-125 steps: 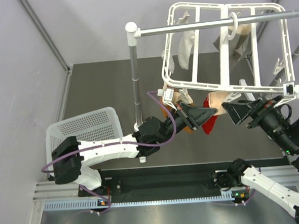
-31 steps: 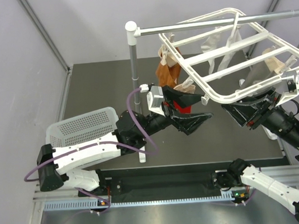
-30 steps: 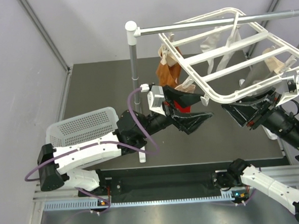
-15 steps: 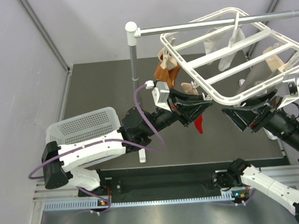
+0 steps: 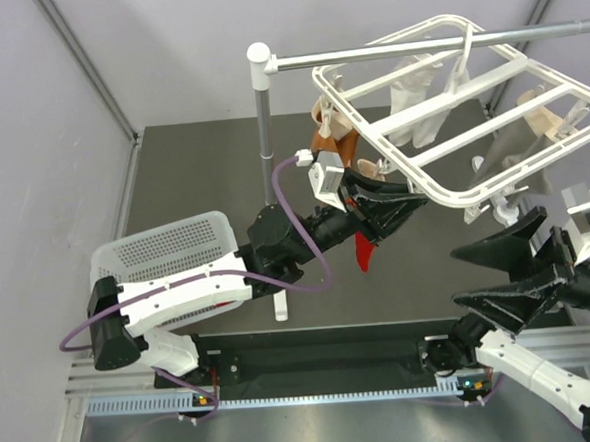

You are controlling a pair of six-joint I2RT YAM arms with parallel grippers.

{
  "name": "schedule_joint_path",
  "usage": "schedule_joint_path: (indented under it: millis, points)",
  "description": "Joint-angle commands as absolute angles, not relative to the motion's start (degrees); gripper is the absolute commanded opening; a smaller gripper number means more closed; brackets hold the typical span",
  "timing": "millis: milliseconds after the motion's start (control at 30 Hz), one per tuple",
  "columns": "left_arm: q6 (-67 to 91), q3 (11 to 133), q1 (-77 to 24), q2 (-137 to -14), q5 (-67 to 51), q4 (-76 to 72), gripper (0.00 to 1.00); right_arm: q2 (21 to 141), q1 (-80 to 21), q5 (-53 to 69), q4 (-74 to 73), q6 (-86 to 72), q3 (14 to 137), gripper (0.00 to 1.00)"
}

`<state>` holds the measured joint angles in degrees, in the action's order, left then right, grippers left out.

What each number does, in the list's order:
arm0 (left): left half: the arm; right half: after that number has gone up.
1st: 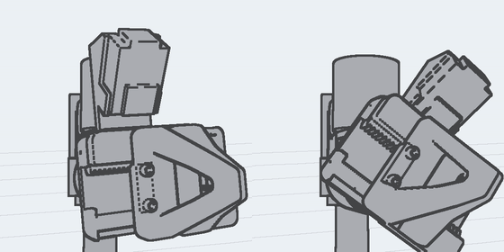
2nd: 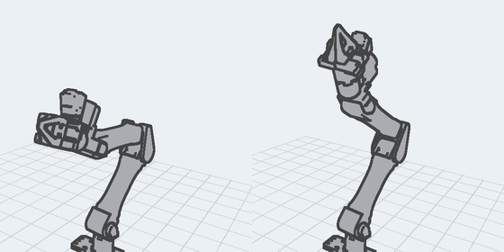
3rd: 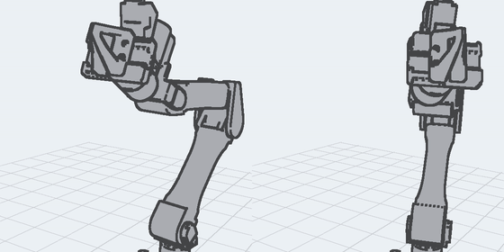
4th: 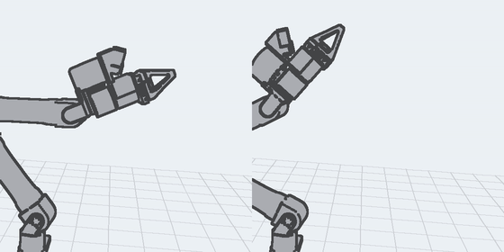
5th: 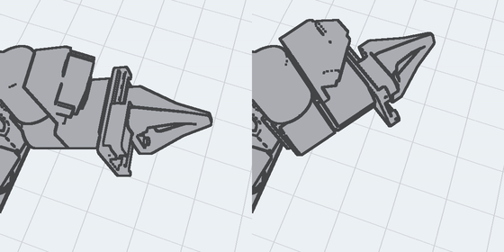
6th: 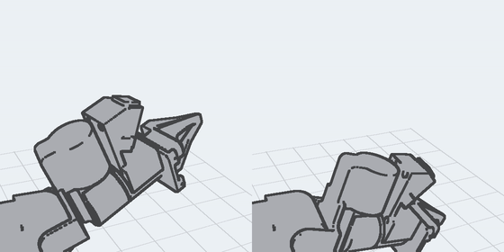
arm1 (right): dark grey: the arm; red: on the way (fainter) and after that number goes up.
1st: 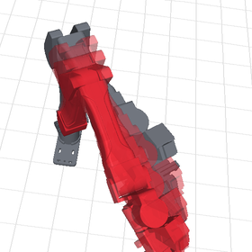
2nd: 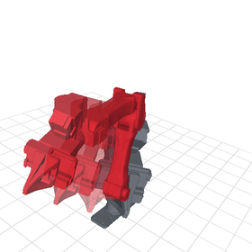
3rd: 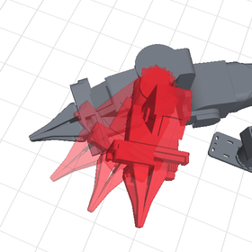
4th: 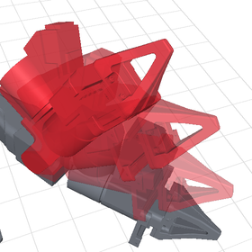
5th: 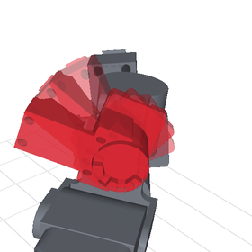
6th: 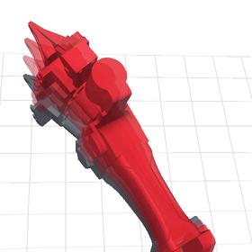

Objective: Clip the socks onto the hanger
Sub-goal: Open the clamp at the hanger.

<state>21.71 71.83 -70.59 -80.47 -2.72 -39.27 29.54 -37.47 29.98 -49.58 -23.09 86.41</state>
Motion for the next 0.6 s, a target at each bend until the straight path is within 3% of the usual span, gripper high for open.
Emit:
schedule_joint_path:
  millis: [0, 300, 467, 567]
  points:
    - [20.7, 75.1, -71.1, -81.2, -2.6, -36.0, 0.04, 32.0, -37.7, 41.3, -46.2, -25.0, 85.7, 0.79]
    - [17.8, 76.6, -73.2, -82.3, -0.4, -31.1, 0.04, 31.9, -37.6, 27.9, -35.2, -26.4, 81.2, 0.72]
    - [14.2, 78.3, -76.1, -83.3, 2.7, -27.0, 0.04, 32.3, -37.6, 10.7, -39.5, -26.3, 80.7, 0.55]
    - [11.6, 79.0, -77.6, -83.8, 4.7, -25.6, 0.03, 31.2, -37.6, 7.3, -39.5, -26.5, 79.3, 0.54]
